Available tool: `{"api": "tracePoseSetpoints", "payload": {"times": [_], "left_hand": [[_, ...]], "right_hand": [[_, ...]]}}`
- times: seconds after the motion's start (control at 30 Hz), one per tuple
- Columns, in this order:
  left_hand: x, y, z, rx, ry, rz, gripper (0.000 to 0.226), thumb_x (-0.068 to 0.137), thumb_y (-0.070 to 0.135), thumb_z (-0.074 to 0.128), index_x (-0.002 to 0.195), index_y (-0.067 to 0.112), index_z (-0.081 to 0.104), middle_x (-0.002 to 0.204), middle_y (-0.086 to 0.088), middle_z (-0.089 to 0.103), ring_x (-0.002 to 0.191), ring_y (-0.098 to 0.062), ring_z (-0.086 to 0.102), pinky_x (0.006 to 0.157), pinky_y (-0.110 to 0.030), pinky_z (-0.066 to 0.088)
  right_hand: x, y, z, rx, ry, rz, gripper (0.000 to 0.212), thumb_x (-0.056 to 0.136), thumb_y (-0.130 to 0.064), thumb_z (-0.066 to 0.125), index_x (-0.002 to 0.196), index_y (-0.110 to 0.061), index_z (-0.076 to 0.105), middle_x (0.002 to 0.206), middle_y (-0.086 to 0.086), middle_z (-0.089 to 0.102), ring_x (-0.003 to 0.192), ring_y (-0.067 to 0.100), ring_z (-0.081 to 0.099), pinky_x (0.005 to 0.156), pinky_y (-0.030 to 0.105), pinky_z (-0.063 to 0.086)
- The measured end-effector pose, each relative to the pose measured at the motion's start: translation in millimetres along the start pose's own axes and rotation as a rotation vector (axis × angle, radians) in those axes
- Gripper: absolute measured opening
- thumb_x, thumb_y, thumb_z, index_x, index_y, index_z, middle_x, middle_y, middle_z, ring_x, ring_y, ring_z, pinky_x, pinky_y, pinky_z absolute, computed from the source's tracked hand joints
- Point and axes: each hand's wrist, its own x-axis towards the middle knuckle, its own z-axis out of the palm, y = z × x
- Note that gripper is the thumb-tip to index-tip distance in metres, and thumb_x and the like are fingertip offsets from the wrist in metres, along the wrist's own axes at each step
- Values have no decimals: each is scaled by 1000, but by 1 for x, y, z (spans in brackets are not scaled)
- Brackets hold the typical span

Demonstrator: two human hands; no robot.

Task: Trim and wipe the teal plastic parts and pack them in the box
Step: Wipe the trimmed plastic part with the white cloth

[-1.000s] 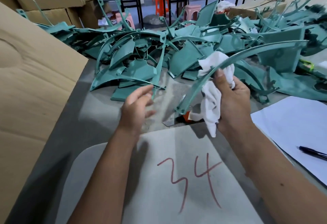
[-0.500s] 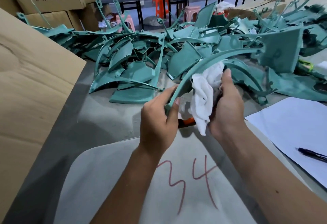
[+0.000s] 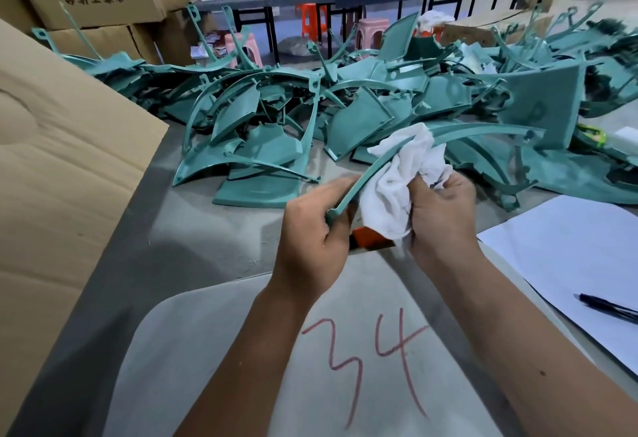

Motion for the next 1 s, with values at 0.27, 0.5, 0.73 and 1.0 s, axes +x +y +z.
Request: {"api": "tracePoseSetpoints", "payload": {"times": [0.27, 0.5, 0.73, 1.0], "left_hand": [[-1, -8, -13, 109, -29, 91, 50, 85, -24, 58, 128, -1, 68, 120, -7, 73, 114, -12, 67, 99, -20, 48], [-4, -10, -14, 148, -33, 101, 46, 83, -21, 63, 125, -2, 70, 120, -7, 74, 115, -14, 69, 101, -25, 51], [8, -8, -34, -315, 484, -383, 13, 89, 10, 67, 94, 20, 72, 81, 21, 74, 72, 1, 69, 63, -15, 52], [5, 5, -23, -485, 234, -613, 18, 75, 13, 69, 78, 28, 78, 77, 4, 76, 68, -13, 71, 58, -28, 57]], "right_hand": [[15, -18, -21, 175, 30, 150, 31, 102, -1, 54, 75, -15, 59, 60, -3, 57, 51, 10, 52, 48, 20, 42], [25, -21, -32, 239, 201, 295, 29, 106, -8, 45, 80, -17, 54, 55, -1, 63, 46, 15, 60, 42, 23, 49], [21, -5, -25, -638, 311, -563, 32, 88, -4, 52, 68, -24, 37, 74, 0, 45, 66, 10, 33, 61, 19, 28], [3, 10, -8, -566, -324, -392, 36, 99, -39, 59, 78, -10, 56, 70, -10, 56, 64, 0, 50, 60, 18, 41]]}}
